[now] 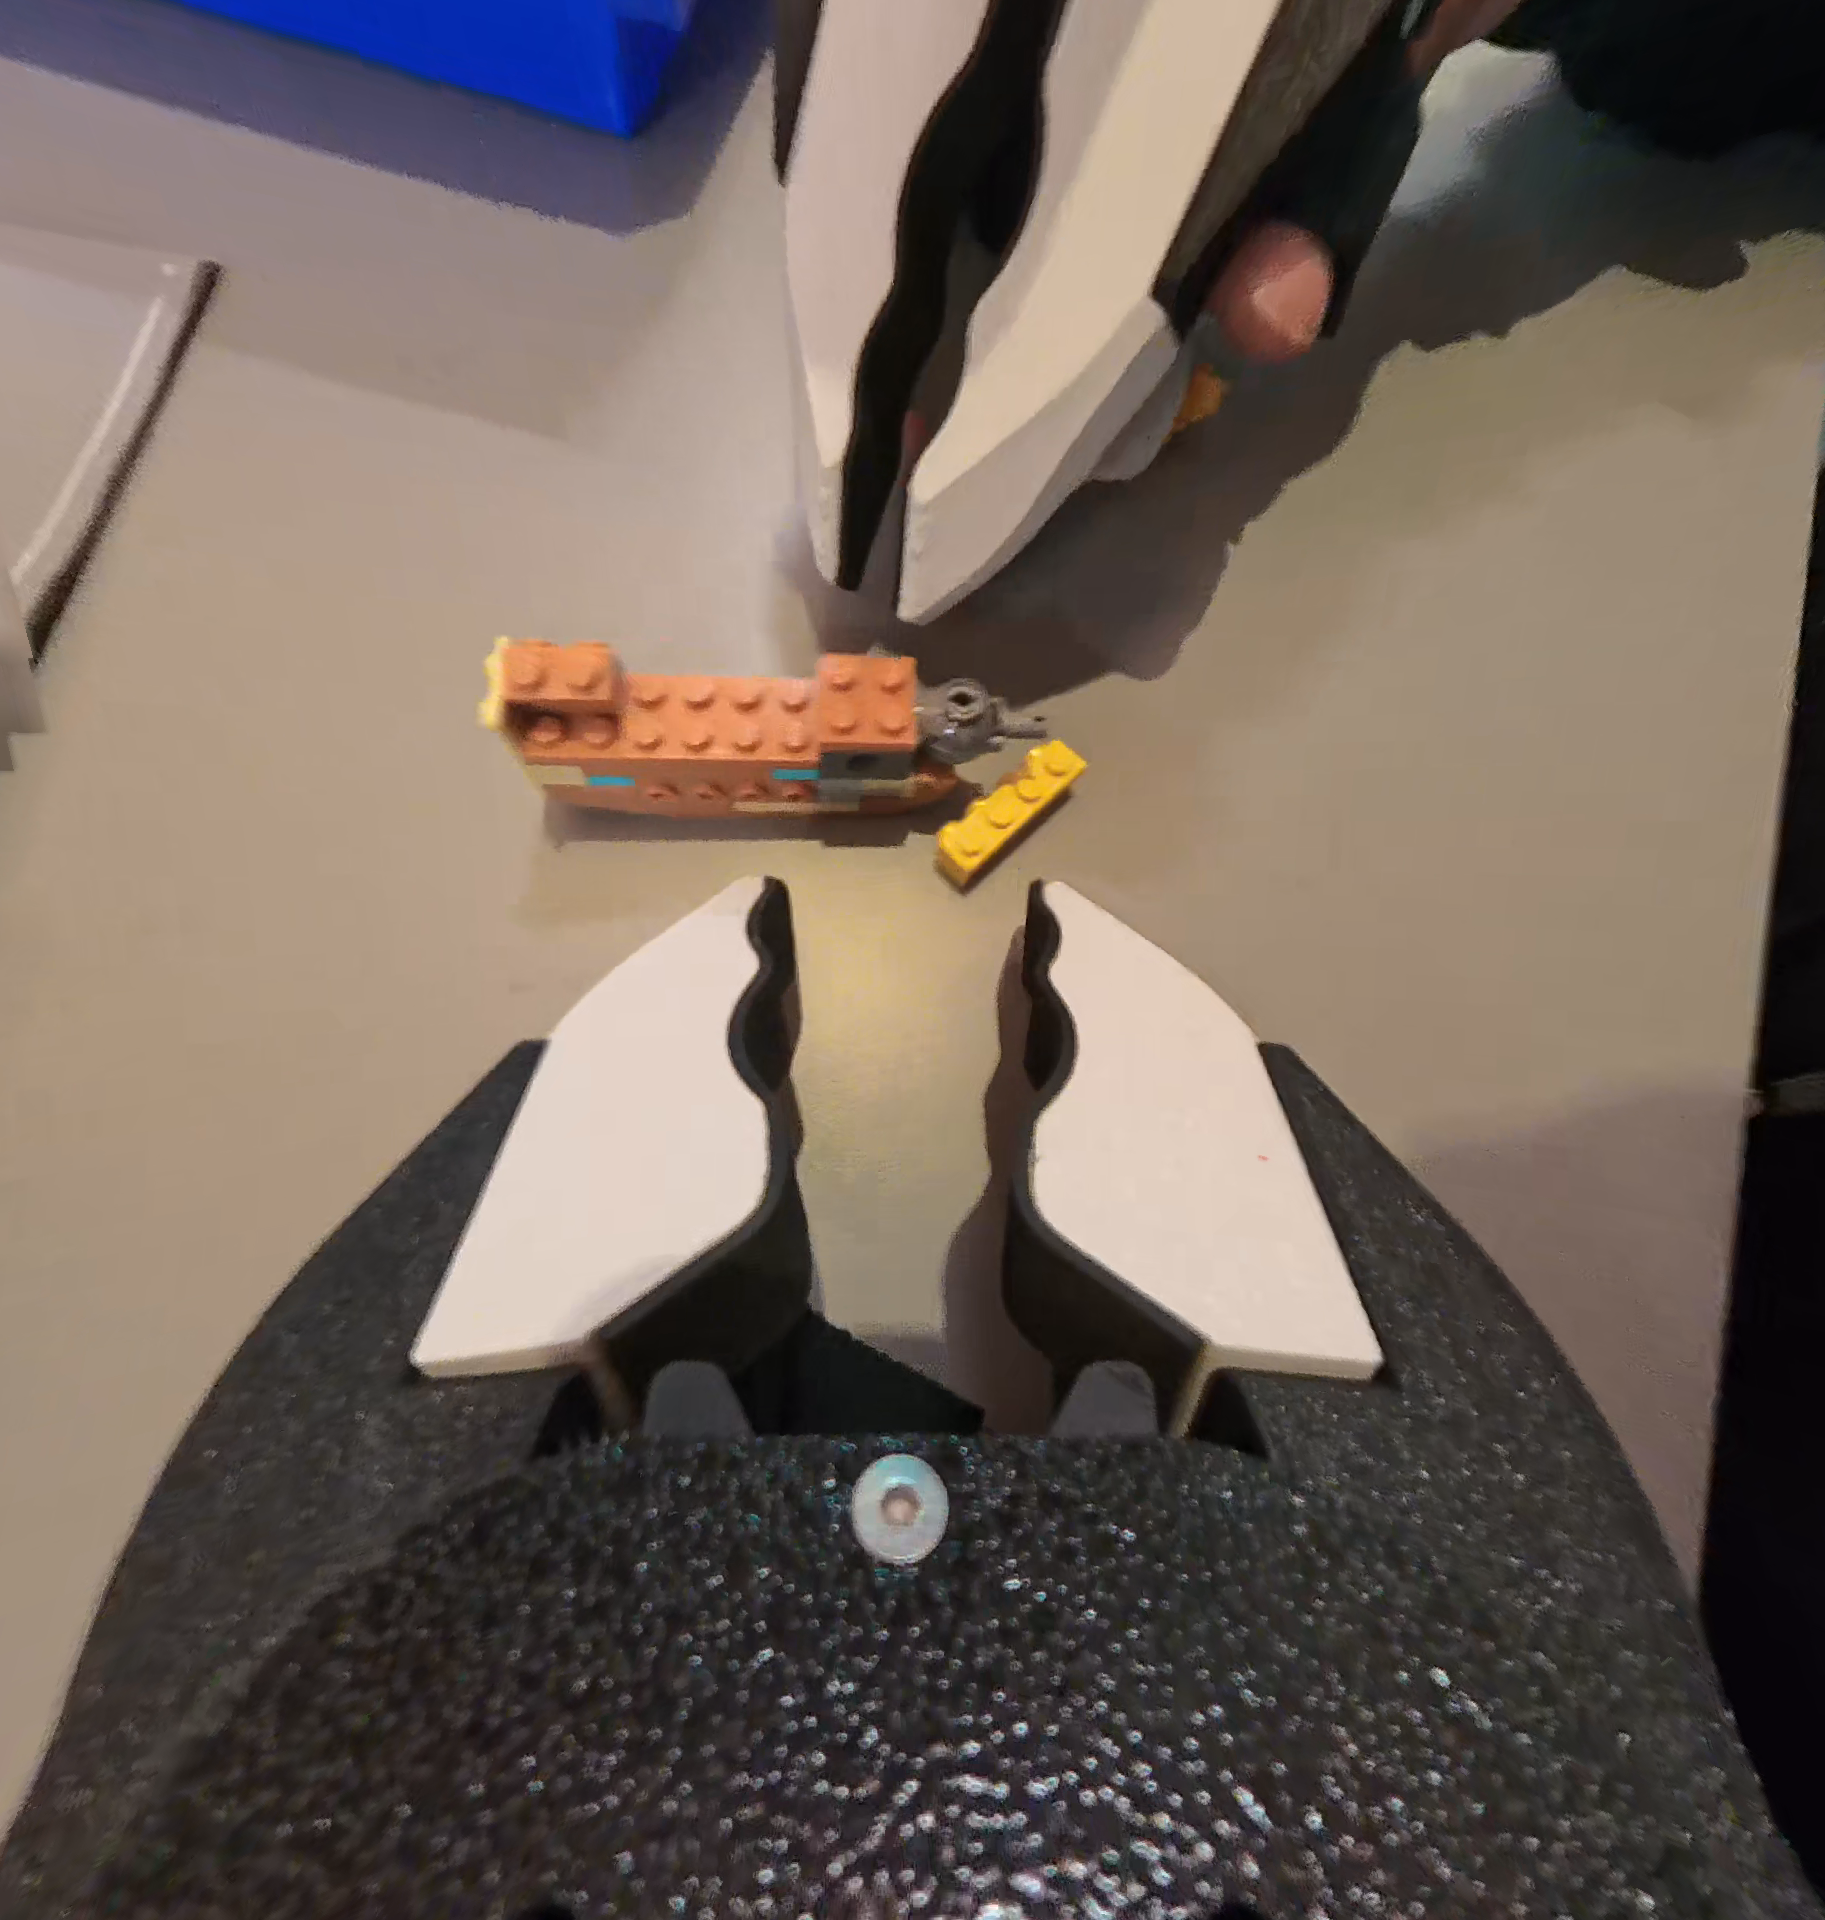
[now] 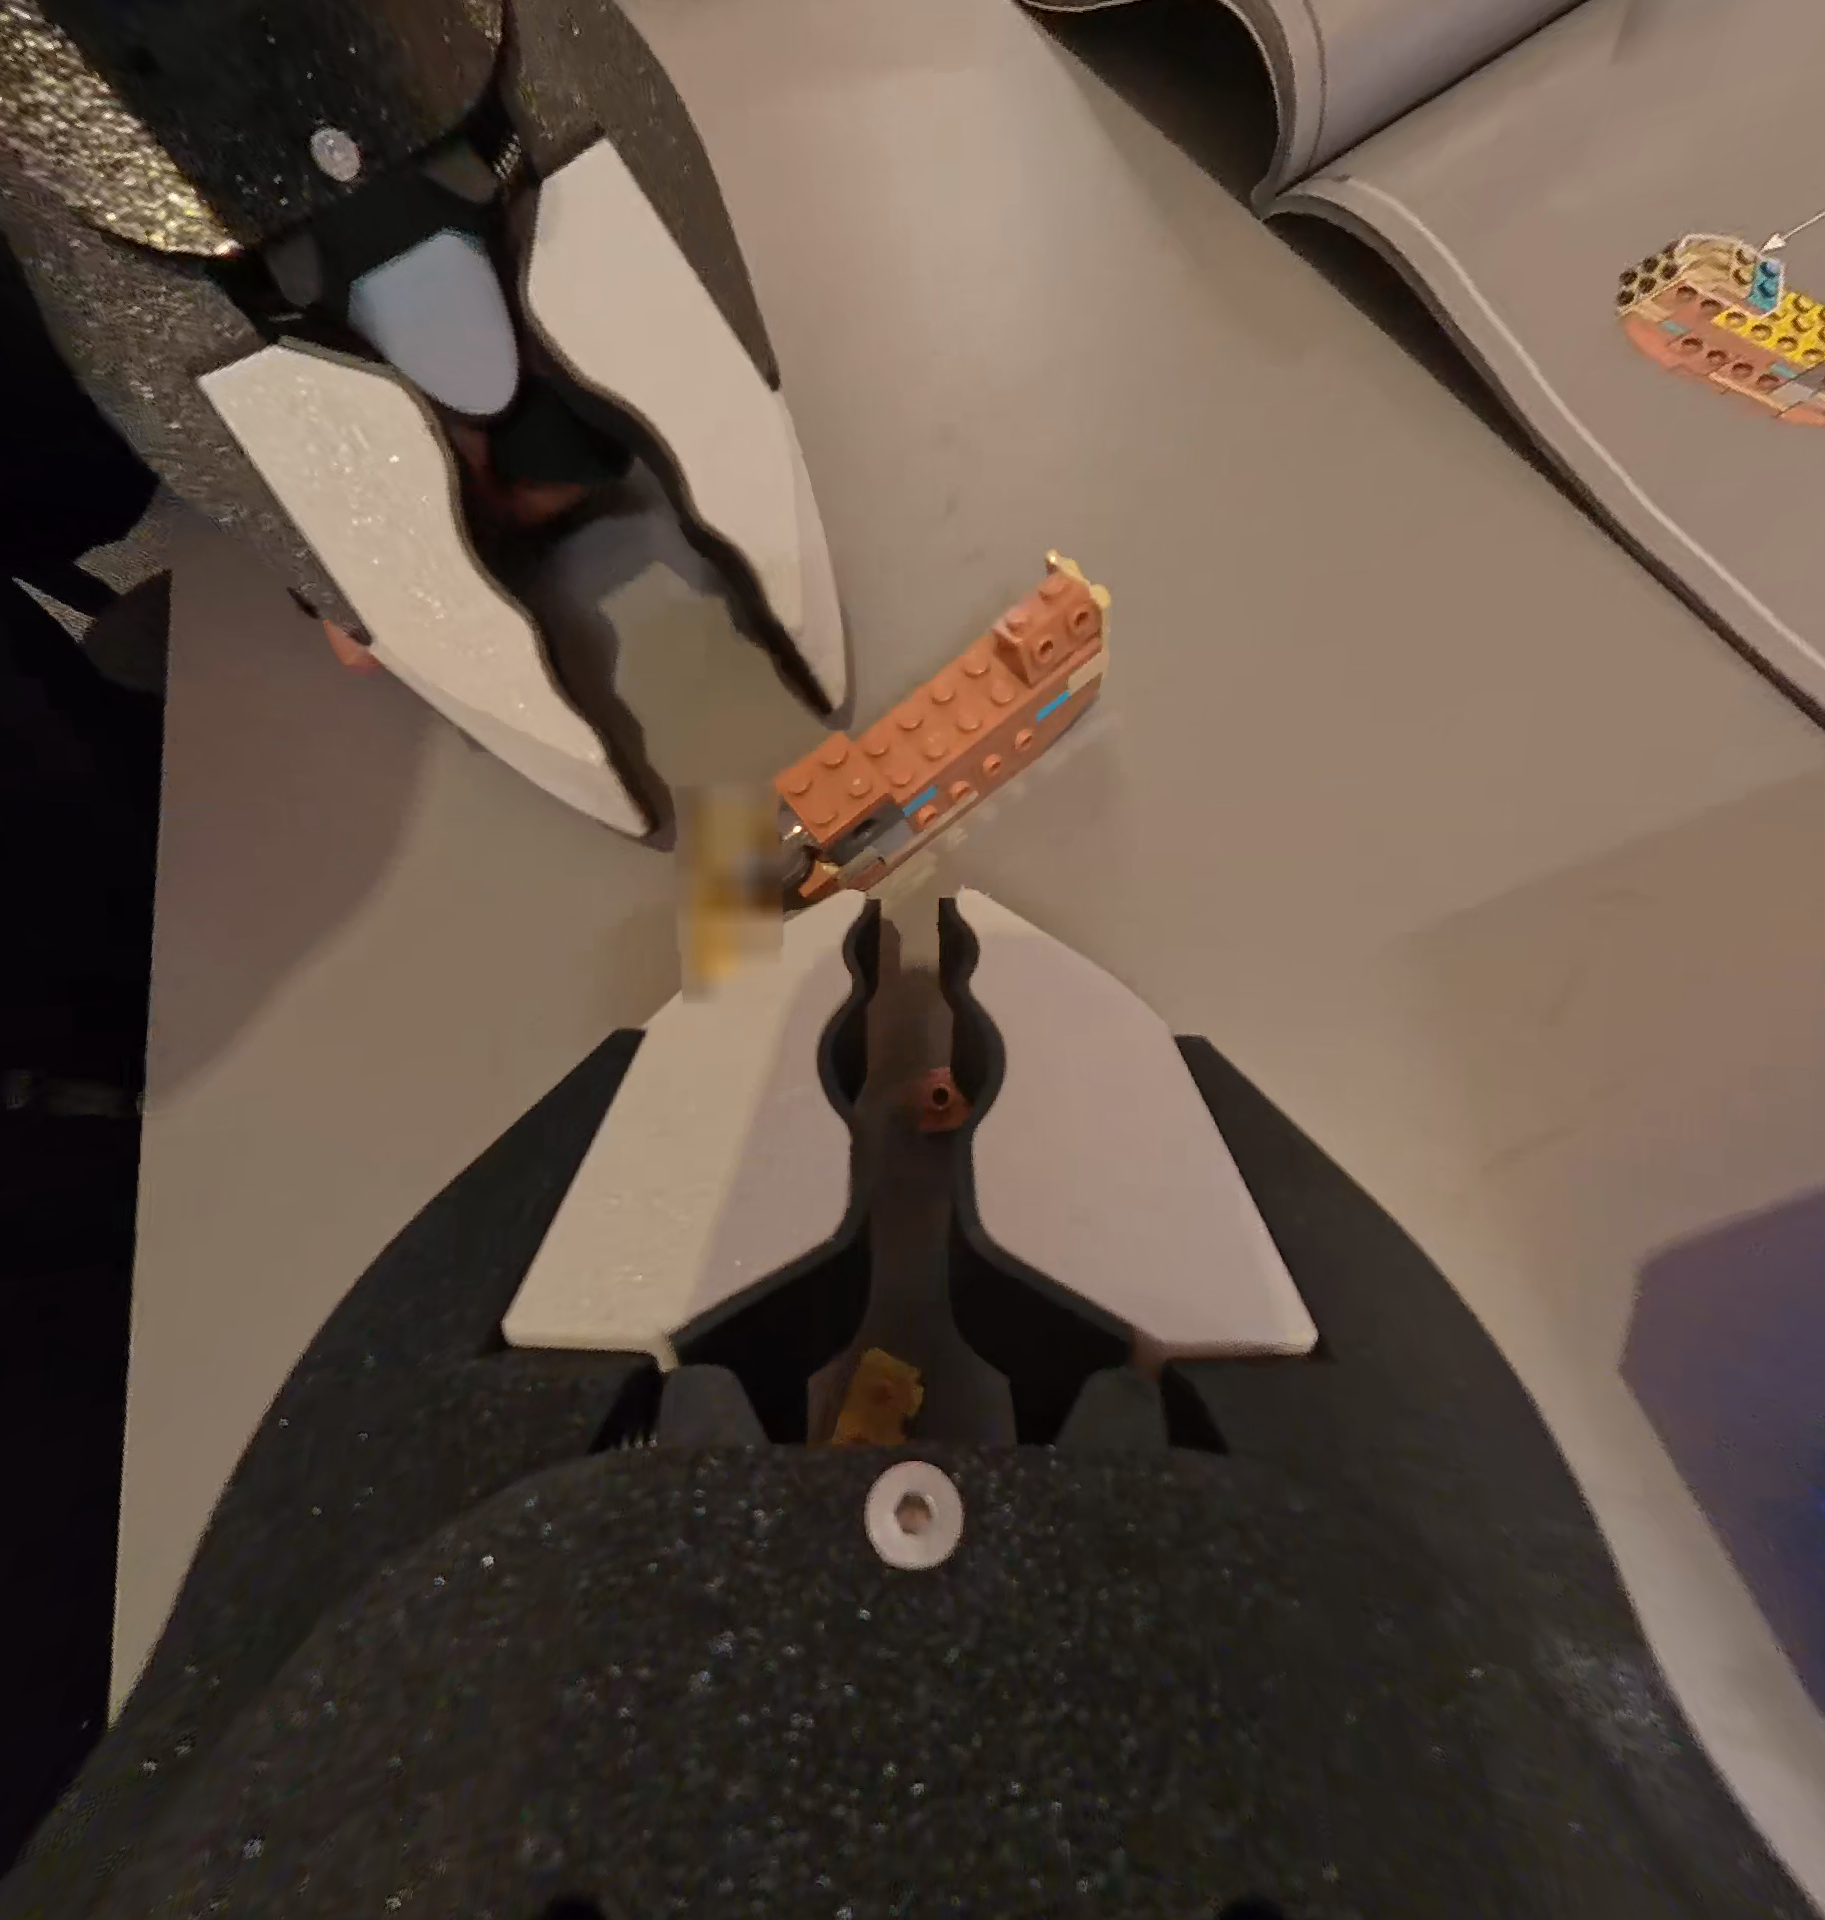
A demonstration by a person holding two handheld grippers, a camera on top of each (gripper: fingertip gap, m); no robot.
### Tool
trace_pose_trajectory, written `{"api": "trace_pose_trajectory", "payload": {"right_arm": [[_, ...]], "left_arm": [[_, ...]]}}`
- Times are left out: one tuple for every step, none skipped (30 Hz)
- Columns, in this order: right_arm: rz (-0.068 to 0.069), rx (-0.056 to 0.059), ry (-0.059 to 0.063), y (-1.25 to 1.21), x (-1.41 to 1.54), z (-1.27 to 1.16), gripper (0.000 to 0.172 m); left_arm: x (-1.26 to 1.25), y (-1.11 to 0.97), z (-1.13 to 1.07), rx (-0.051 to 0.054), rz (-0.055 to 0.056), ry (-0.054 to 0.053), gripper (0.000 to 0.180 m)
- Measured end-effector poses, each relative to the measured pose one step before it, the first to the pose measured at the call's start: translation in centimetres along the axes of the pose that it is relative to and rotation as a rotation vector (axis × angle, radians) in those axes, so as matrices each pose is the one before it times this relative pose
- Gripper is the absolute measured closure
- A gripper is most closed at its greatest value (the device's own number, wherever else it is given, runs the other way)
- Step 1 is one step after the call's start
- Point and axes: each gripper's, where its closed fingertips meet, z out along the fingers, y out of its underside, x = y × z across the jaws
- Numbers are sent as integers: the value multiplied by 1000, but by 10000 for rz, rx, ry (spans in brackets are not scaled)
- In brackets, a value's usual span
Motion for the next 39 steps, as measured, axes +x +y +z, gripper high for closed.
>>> {"api": "trace_pose_trajectory", "payload": {"right_arm": [[-103, -12, 114, -5, -7, -54, 161], [-101, 43, 125, -74, 72, -119, 161], [-57, 75, 102, -118, 91, -178, 161], [17, 79, 60, -104, 96, -210, 161], [64, 80, 11, -88, 72, -219, 161], [65, 83, 4, -66, 71, -221, 161], [49, 70, 37, -25, 112, -195, 161], [35, 38, 64, 22, 123, -171, 161], [20, 19, 62, 46, 111, -146, 161], [4, 27, 32, -5, 41, -113, 161], [-3, 28, 3, -34, 1, -61, 161], [-10, 13, 1, -52, -15, 10, 161], [-27, -4, 8, -75, -15, 74, 161], [-33, -26, 5, -49, -45, 149, 161], [-29, -51, -27, -2, -122, 185, 160], [-44, -95, -46, 86, -194, 223, 161], [-80, -122, 5, 158, -148, 245, 161], [-111, -126, 92, 177, -29, 222, 161], [-126, -101, 149, 120, 55, 210, 161], [-131, -59, 157, 48, 86, 186, 162], [-131, -17, 166, -48, 92, 149, 163], [-156, 27, 176, -112, 108, 107, 163], [-178, 77, 194, -179, 111, 65, 164], [-152, 67, 169, -136, 59, 47, 166], [-108, -26, 77, 7, -64, 85, 166], [-83, -111, 6, 136, -157, 134, 166], [-60, -116, 28, 175, -124, 151, 166], [-43, -79, 63, 121, -80, 136, 166], [-37, -36, 43, 59, -105, 112, 166], [-16, -18, 0, 7, -155, 67, 167], [7, -3, -28, -31, -164, 56, 167], [18, 24, -36, -88, -146, 42, 167], [17, 29, -42, -112, -145, 36, 167], [18, 25, -14, -111, -102, 39, 167], [6, 27, -17, -113, -119, 54, 168], [0, 16, -43, -100, -147, 63, 168], [2, 3, -54, -72, -177, 86, 168], [-1, -4, -45, -58, -161, 106, 168], [4, -9, -26, -49, -147, 115, 168]], "left_arm": [[585, -118, 138, 19, 73, 189, 139], [442, -80, 132, -1, 104, 99, 140], [321, -40, 144, -29, 100, 48, 140], [355, -26, 145, -42, 77, 87, 141], [342, -24, 144, -50, 62, 94, 141], [367, -16, 157, -58, 55, 97, 142], [409, -50, 192, -50, 59, 114, 143], [469, -77, 210, -44, 69, 124, 144], [478, -109, 222, -28, 77, 122, 144], [516, -151, 235, -12, 100, 128, 144], [505, -143, 209, -7, 121, 128, 144], [444, -169, 159, 28, 95, 117, 144], [243, -162, 49, 77, 3, 32, 144], [-31, -175, -81, 143, -130, -74, 144], [-357, -187, -229, 213, -268, -207, 144], [-568, -172, -352, 248, -347, -281, 144], [-675, -90, -399, 222, -347, -315, 144], [-761, 7, -378, 153, -304, -365, 144], [-795, 113, -295, 65, -234, -393, 143], [-653, 184, -194, -21, -163, -328, 144], [-397, 186, -89, -65, -110, -204, 143], [-185, 70, -11, -34, -62, -104, 142], [-73, -7, 37, -12, -11, -71, 142], [-72, 41, 106, -70, 46, -96, 142], [-84, 75, 143, -108, 64, -112, 141], [-77, 73, 161, -110, 79, -117, 140], [-54, 19, 160, -91, 95, -124, 140], [-42, -20, 144, -59, 107, -124, 139], [1, -74, 126, -21, 102, -101, 139], [23, -112, 115, 4, 74, -69, 139], [78, -101, 100, 3, 63, -16, 139], [77, -73, 85, 0, 43, 6, 139], [62, -68, 60, 4, 25, 17, 139], [36, -63, 17, 12, 10, 15, 139], [-1, -36, -16, 16, 2, 1, 139], [-43, 35, -49, -8, 7, -19, 139], [-106, 80, -81, -33, 15, -46, 139], [-160, 128, -97, -44, 16, -77, 138], [-204, 148, -118, -45, 21, -90, 138]]}}
